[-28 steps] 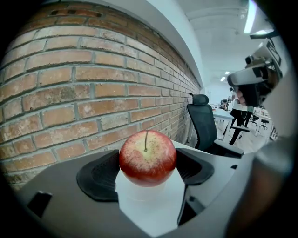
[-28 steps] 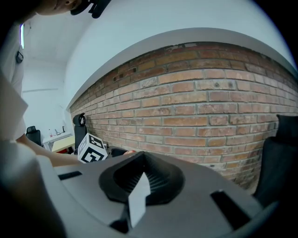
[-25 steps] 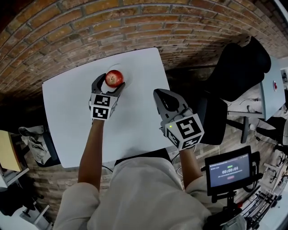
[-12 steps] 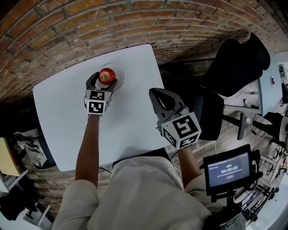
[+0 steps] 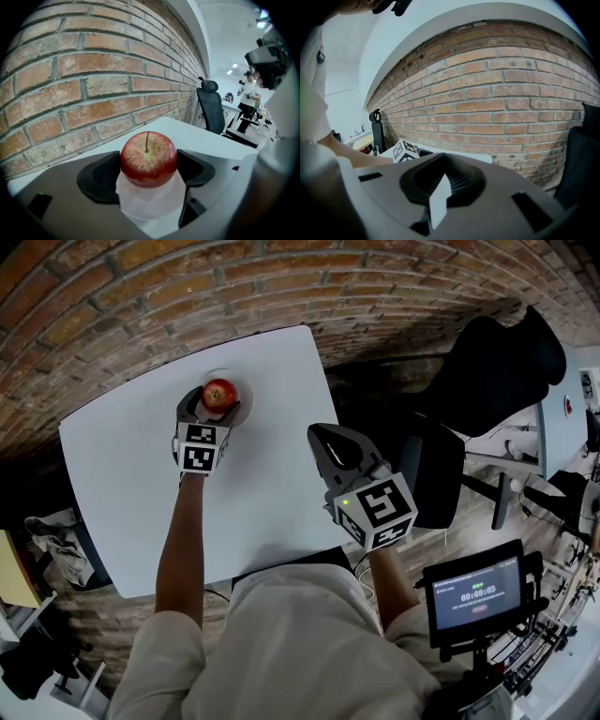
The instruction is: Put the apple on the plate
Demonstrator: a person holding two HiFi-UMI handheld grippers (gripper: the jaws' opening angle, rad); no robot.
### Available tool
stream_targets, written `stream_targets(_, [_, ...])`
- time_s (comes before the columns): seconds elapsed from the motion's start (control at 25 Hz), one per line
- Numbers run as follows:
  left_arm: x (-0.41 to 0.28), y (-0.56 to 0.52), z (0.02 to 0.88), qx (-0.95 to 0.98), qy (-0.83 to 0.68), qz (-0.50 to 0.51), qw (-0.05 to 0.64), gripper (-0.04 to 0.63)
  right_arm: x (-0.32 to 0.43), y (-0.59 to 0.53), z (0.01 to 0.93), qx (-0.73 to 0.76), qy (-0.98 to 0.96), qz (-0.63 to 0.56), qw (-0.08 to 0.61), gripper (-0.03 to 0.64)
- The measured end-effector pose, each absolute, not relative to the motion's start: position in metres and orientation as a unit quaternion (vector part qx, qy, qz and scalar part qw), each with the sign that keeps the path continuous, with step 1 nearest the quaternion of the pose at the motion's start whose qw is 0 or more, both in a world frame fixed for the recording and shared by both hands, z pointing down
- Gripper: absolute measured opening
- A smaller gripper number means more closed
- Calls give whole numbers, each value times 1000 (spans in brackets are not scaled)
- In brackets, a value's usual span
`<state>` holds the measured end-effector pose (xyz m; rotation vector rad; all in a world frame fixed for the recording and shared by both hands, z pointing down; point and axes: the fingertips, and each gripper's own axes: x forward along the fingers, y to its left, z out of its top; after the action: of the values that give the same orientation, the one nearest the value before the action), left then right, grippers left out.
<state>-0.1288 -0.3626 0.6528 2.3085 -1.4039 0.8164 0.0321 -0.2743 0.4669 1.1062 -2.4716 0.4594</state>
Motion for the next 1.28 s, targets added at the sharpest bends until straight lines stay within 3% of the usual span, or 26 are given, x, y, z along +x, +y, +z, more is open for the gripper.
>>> stream_targets(0.56, [-132, -363, 663, 799, -492, 323, 123, 383, 39, -272, 475, 395, -881, 171, 198, 3])
stream_targets(1.28, [-132, -363, 656, 807, -491, 283, 166, 385, 47, -268, 469, 405, -879, 163, 193, 3])
